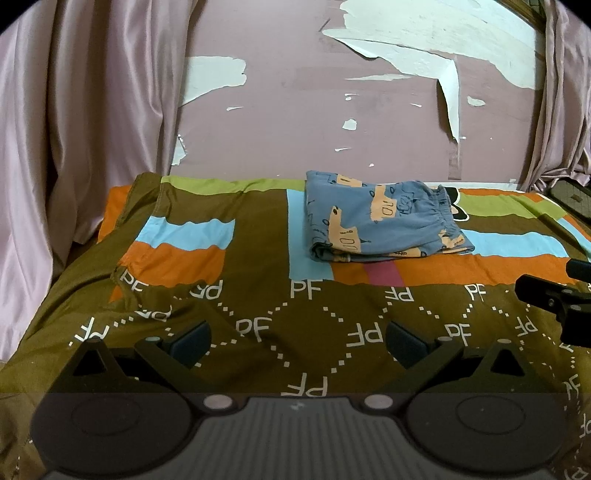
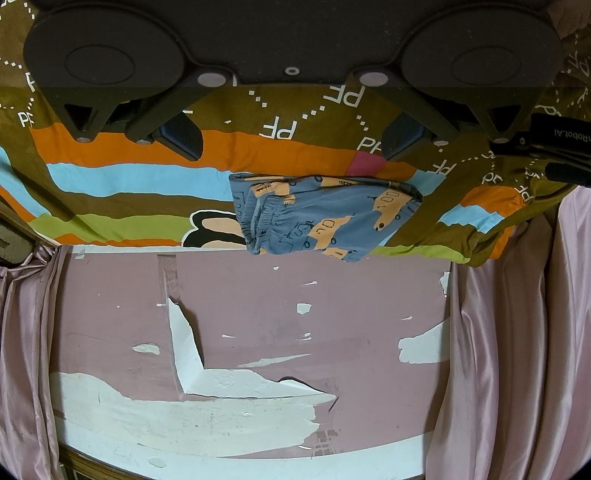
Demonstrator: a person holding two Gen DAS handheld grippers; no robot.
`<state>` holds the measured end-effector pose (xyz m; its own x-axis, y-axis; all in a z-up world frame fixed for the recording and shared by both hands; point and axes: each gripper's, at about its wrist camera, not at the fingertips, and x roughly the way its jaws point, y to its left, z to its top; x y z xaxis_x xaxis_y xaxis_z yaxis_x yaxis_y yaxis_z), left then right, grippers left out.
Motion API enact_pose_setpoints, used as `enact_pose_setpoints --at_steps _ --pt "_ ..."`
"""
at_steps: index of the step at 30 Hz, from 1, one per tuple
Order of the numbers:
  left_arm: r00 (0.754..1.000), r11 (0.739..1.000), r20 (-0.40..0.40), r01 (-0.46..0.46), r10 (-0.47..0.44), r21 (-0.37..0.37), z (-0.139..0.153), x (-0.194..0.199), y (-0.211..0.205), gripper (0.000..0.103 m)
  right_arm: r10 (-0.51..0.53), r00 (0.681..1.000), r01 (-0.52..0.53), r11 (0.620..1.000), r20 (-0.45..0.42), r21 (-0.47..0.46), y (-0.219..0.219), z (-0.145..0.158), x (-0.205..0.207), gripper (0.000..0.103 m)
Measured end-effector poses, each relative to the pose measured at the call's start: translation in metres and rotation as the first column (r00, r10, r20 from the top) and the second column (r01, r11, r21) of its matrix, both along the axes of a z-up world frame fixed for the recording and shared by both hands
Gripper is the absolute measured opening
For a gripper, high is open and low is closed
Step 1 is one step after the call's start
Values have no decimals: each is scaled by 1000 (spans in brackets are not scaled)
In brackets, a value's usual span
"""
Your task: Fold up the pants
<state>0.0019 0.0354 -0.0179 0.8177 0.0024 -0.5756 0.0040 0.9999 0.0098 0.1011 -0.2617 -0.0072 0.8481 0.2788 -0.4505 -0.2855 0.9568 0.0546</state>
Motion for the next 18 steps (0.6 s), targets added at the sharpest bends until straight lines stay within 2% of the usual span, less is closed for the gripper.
enact_pose_setpoints --at_steps 18 --pt "1000 1000 -2 7 -7 21 0 -1 -3 103 0 1000 0 1000 2 -3 1 -1 0 102"
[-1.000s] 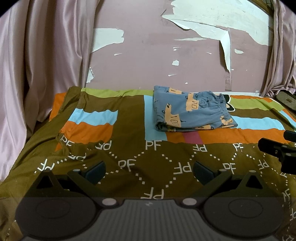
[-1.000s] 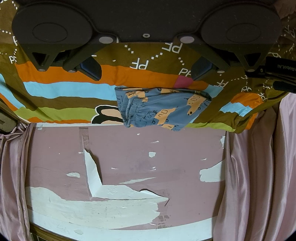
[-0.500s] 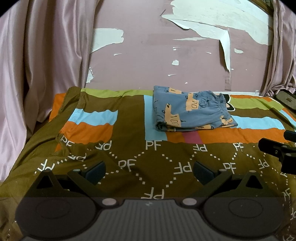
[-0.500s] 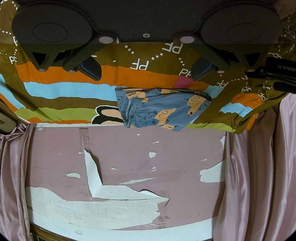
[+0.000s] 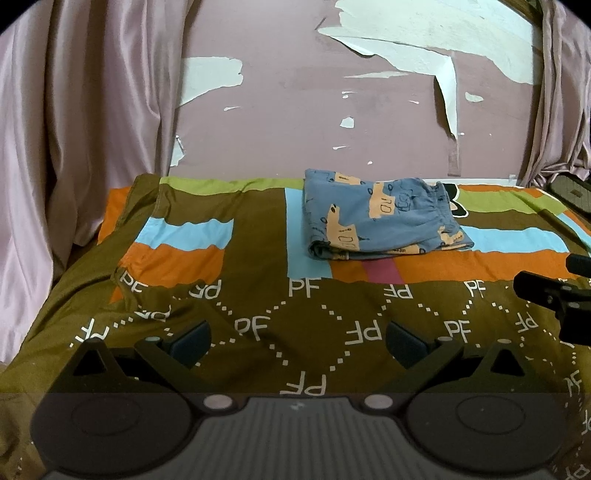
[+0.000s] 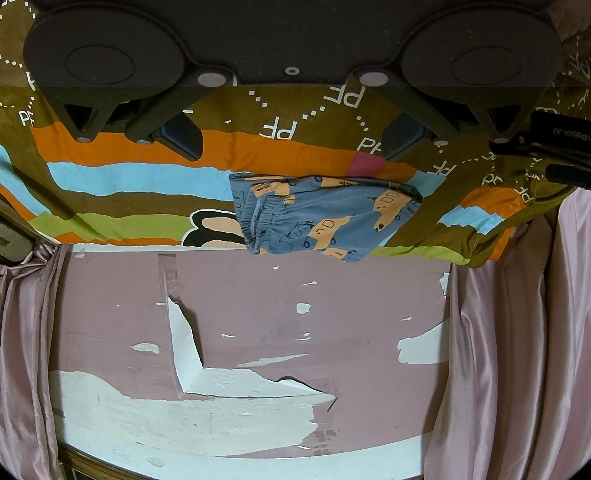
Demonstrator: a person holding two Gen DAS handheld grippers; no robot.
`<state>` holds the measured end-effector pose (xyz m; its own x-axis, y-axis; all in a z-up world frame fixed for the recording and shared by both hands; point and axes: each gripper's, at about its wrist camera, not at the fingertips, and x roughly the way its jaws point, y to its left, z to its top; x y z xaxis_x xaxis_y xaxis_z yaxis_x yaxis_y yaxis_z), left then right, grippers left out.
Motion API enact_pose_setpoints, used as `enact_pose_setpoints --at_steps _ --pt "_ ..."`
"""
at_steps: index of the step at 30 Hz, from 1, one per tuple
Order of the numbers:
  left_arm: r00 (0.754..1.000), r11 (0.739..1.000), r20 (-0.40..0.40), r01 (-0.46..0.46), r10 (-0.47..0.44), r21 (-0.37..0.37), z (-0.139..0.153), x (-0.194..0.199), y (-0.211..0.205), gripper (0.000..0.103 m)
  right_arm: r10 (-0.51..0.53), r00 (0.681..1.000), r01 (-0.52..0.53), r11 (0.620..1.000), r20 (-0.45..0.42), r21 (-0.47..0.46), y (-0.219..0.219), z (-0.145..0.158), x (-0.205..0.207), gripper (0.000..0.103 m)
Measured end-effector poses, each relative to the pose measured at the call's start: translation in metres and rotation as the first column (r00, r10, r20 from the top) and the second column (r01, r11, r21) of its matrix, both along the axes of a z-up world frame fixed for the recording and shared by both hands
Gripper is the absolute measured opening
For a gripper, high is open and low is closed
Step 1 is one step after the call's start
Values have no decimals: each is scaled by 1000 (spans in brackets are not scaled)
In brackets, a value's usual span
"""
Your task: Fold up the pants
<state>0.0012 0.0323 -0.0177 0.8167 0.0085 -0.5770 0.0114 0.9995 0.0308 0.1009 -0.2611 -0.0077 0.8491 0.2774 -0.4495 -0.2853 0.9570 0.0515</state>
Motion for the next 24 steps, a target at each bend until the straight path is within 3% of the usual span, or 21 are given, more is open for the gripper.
enact_pose_setpoints --at_steps 6,24 --pt "1000 999 13 -4 3 34 2 -1 -4 103 1 1000 -1 1000 0 0 0 0 0 102" --pt "1000 1000 -10 -16 17 24 1 4 0 103 7 1000 -7 1000 -3 -13 0 -4 -1 102"
